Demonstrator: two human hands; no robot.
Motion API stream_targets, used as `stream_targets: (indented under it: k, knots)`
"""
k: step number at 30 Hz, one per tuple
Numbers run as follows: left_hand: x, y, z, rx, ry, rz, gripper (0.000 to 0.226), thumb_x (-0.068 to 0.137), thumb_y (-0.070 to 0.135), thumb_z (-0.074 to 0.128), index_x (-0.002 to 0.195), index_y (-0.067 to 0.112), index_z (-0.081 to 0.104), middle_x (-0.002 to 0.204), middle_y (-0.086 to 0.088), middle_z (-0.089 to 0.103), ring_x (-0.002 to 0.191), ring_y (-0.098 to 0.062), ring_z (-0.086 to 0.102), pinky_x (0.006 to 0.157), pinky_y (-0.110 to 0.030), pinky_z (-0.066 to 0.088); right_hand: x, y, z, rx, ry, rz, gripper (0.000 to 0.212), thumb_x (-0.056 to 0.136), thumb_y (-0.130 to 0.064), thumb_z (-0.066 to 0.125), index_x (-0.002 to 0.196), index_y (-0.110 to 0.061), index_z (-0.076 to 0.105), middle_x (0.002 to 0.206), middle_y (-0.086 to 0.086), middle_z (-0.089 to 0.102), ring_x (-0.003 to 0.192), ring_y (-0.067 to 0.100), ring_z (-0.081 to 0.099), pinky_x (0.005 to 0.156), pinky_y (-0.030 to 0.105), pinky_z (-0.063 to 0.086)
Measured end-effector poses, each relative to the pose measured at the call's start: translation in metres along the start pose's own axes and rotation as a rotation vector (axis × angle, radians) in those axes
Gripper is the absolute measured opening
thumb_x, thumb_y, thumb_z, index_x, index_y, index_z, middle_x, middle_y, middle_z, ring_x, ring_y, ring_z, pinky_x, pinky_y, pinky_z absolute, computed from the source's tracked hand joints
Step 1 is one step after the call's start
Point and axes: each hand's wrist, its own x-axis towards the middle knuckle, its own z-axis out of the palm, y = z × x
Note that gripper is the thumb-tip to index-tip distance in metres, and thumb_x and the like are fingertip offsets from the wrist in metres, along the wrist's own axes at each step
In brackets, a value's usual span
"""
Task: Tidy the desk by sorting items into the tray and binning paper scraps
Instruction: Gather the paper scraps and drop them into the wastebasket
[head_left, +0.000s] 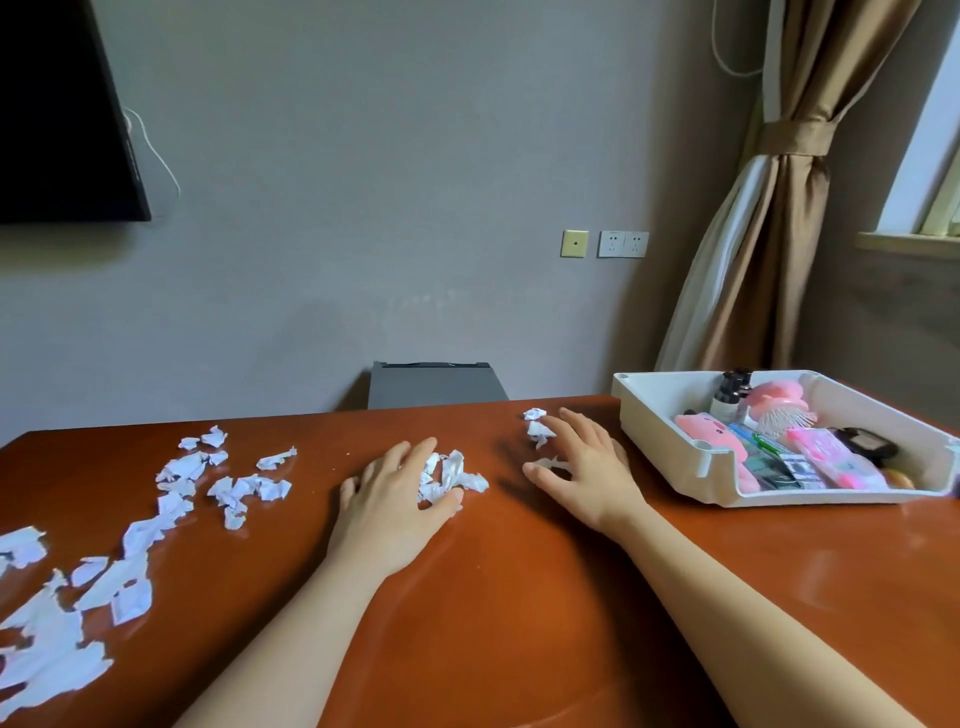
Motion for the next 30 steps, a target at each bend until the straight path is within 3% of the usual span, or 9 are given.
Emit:
stream_targets:
  k: [5,11,14,17,21,24,26,28,30]
  knots:
    - [0.005,-0.001,0.002,-0.002,0.026,0.052,0.041,0.093,0.053,0.037,0.127,0.031,0.044,0.141,0.013,0.04,0.131,-0.011,0.038,0.109,-0.035,0.027,0.042,0.005,0.016,0.086,-0.068,0.134,0.069,0.084,-0.063,0.048,0.144,-0.035,0.026,0.159,-0.004,0.011,0.147,0.02,0.001,0.116,0.05,0.01]
    - [0.004,-0.001,-0.003,-0.091,0.078,0.077,0.01,0.095,0.032,0.045,0.098,0.024,0.041,0.096,0.009,0.052,0.095,-0.012,0.053,0.084,-0.023,0.039,0.07,0.003,0.024,0.026,-0.196,0.146,0.067,0.088,-0.059,0.043,0.146,-0.031,0.026,0.158,-0.001,0.015,0.147,0.018,0.01,0.116,0.044,0.014]
    - [0.004,0.001,-0.006,-0.146,0.038,0.097,0.027,0.095,0.026,0.044,0.121,0.027,0.038,0.113,0.005,0.057,0.109,-0.018,0.053,0.094,-0.028,0.039,0.074,0.0,0.025,-0.015,-0.215,0.104,0.051,0.094,-0.048,0.037,0.14,-0.026,0.04,0.15,-0.002,0.037,0.14,0.017,0.031,0.114,0.038,0.022]
    - [0.005,0.002,-0.004,-0.14,-0.043,0.139,0.044,0.098,0.035,0.033,0.141,0.04,0.026,0.144,0.014,0.04,0.133,-0.011,0.035,0.111,-0.033,0.023,0.068,-0.002,0.022,0.051,-0.24,0.081,0.041,0.098,-0.037,0.035,0.131,-0.021,0.053,0.142,-0.002,0.046,0.132,0.018,0.041,0.11,0.033,0.029]
    - [0.006,0.0,-0.001,-0.088,-0.101,0.195,0.034,0.093,0.053,0.037,0.124,0.041,0.044,0.137,0.024,0.04,0.131,-0.002,0.03,0.109,-0.032,0.021,0.042,-0.014,0.013,0.303,-0.26,0.068,0.036,0.098,-0.033,0.036,0.103,-0.01,0.064,0.099,-0.003,0.063,0.091,0.001,0.057,0.09,0.023,0.038]
    - [0.005,0.0,0.0,-0.112,-0.082,0.214,0.016,0.091,0.047,0.046,0.101,0.034,0.046,0.119,0.021,0.048,0.117,-0.006,0.041,0.099,-0.028,0.032,0.023,-0.019,0.009,0.312,-0.288,-0.012,0.043,0.095,-0.044,0.037,0.071,-0.015,0.058,0.054,-0.012,0.056,0.062,-0.004,0.053,0.089,0.036,0.045]
    - [0.004,0.001,0.0,-0.149,-0.064,0.21,0.008,0.093,0.039,0.048,0.093,0.032,0.043,0.106,0.018,0.047,0.103,-0.007,0.044,0.086,-0.023,0.036,0.012,-0.025,0.008,0.217,-0.302,-0.087,0.033,0.087,-0.058,0.037,0.085,-0.037,0.062,0.077,-0.02,0.063,0.089,-0.001,0.055,0.098,0.042,0.043]
    - [0.003,0.002,0.0,-0.2,-0.04,0.188,0.013,0.093,0.03,0.05,0.083,0.03,0.042,0.094,0.016,0.045,0.093,-0.009,0.045,0.074,-0.021,0.035,-0.002,-0.032,0.006,0.127,-0.313,-0.101,0.043,0.087,-0.061,0.044,0.12,-0.037,0.057,0.125,-0.012,0.058,0.12,0.013,0.046,0.105,0.035,0.038]
    - [0.0,0.005,0.0,-0.232,-0.017,0.158,0.017,0.093,0.024,0.052,0.078,0.028,0.043,0.088,0.013,0.045,0.088,-0.011,0.047,0.067,-0.021,0.035,-0.015,-0.039,0.007,0.073,-0.28,-0.131,0.053,0.085,-0.061,0.049,0.13,-0.035,0.049,0.137,-0.009,0.049,0.126,0.014,0.04,0.104,0.03,0.032]
